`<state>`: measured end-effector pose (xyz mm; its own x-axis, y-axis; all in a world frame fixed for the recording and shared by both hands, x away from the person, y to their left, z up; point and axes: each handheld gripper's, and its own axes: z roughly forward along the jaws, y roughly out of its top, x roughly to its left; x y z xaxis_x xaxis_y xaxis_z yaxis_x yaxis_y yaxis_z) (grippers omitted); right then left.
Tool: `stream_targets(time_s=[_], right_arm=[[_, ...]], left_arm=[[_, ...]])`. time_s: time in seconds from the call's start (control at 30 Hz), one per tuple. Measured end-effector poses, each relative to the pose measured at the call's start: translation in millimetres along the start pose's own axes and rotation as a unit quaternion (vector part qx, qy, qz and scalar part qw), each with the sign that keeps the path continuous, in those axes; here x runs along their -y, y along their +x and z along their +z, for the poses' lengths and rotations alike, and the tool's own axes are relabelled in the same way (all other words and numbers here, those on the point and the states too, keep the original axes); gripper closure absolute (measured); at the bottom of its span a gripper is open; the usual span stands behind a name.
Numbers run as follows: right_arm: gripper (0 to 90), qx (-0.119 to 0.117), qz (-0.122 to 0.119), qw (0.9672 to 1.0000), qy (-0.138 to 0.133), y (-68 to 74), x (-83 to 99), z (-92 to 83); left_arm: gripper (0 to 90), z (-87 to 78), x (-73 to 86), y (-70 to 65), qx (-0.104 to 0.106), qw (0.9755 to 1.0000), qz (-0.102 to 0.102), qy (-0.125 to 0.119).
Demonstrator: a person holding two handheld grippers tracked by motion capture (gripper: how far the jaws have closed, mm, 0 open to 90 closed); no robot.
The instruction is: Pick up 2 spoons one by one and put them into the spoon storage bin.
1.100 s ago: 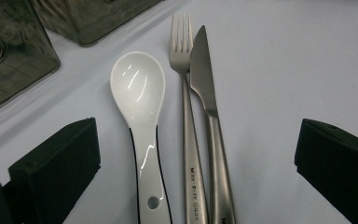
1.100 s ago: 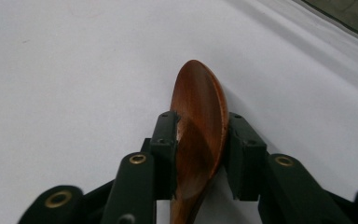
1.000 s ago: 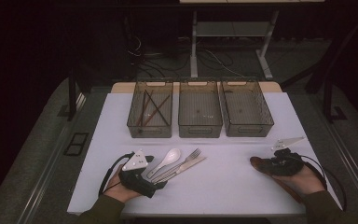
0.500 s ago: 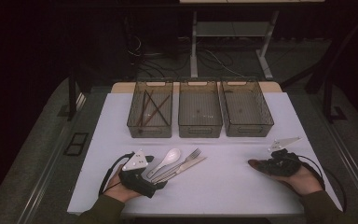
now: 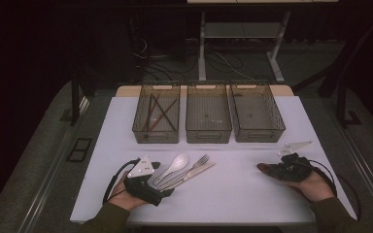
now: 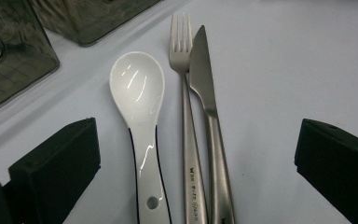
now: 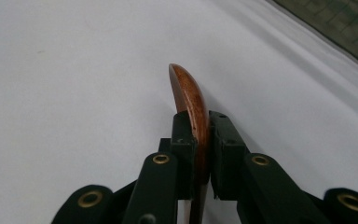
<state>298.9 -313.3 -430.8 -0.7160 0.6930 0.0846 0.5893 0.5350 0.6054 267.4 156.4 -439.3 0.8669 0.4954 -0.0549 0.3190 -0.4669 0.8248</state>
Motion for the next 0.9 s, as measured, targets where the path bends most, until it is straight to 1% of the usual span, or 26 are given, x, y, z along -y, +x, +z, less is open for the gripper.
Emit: stream_targets(time_s=[0.2,0.43,0.57,0.6,0.67,0.9], right_arm=[[81.1,-0.001,0.0,0.9999,-0.011,-0.8,-6.1,0.9],[81.1,-0.002,0.008,0.9996,-0.025,-0.6,-14.7,1.8],[81.1,-0.008,0.015,0.9989,-0.042,-1.9,-21.5,1.7],[81.1,-0.008,0.016,0.999,-0.042,-1.9,-23.5,1.5],[81.1,-0.007,0.014,0.9986,-0.051,-2.3,-27.0,1.7],[81.1,-0.008,0.02,0.9973,-0.071,-2.2,-38.7,0.2]], left_arm=[[0.0,0.2,0.0,0.1,0.0,1.0,0.0,0.0],[0.0,0.2,0.3,0.6,0.0,1.0,0.001,0.001],[0.0,0.7,0.2,0.2,0.001,1.0,0.002,0.001],[0.0,0.7,0.2,0.2,0.001,1.0,0.001,0.001],[0.0,0.6,0.4,0.3,0.0,1.0,-0.001,0.001],[0.0,0.6,0.1,0.0,0.001,1.0,0.001,0.001]])
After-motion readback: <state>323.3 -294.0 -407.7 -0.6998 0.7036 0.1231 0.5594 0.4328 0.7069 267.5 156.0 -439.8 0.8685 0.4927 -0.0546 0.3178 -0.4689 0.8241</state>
